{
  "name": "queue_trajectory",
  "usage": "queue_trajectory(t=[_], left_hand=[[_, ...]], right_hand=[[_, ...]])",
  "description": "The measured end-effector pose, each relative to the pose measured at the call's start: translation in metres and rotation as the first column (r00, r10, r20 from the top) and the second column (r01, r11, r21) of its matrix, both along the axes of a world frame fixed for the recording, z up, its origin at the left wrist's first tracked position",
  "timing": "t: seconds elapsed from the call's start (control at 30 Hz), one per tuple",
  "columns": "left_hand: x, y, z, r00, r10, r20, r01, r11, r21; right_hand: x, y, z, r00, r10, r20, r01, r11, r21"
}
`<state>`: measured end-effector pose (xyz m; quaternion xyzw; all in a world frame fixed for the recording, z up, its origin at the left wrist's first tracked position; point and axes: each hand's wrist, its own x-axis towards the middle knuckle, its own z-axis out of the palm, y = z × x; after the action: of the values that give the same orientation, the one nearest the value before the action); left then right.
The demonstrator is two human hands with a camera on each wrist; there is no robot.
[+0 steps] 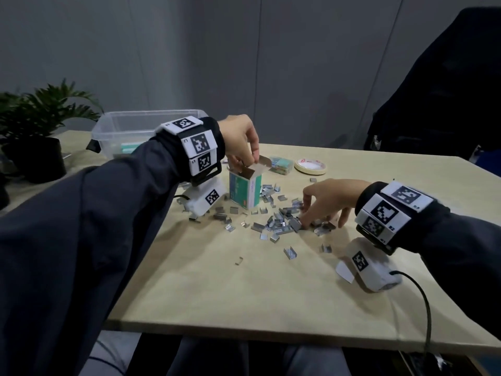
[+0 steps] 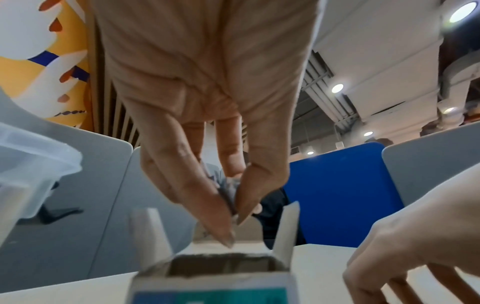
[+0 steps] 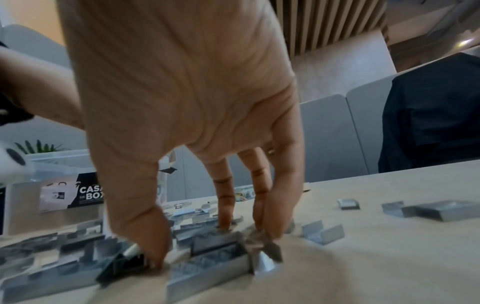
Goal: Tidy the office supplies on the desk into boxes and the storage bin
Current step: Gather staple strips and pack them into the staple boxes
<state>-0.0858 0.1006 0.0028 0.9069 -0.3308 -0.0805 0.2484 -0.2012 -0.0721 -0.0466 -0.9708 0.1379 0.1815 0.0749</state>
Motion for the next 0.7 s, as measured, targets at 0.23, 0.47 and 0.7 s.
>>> queue_trajectory(t=[0.23, 0.47, 0.7], left_hand=[[0.010, 0.001, -0.012, 0.985, -0.120, 0.123, 0.099, 0.982, 0.163], [0.010, 0.009, -0.002, 0.975, -0.207, 0.080, 0.180, 0.948, 0.262], [0.015, 0.009, -0.016, 0.955, -0.295, 0.009, 0.239, 0.792, 0.562]], right_hand=[[0.000, -0.001, 0.000, 1.000, -0.004, -0.004, 0.004, 1.000, 0.013], [0.000, -0.008, -0.002, 1.000, -0.015, -0.009, 0.016, 0.997, 0.074], [0.011, 0.001, -0.006, 1.000, 0.011, 0.003, -0.011, 0.963, 0.270]])
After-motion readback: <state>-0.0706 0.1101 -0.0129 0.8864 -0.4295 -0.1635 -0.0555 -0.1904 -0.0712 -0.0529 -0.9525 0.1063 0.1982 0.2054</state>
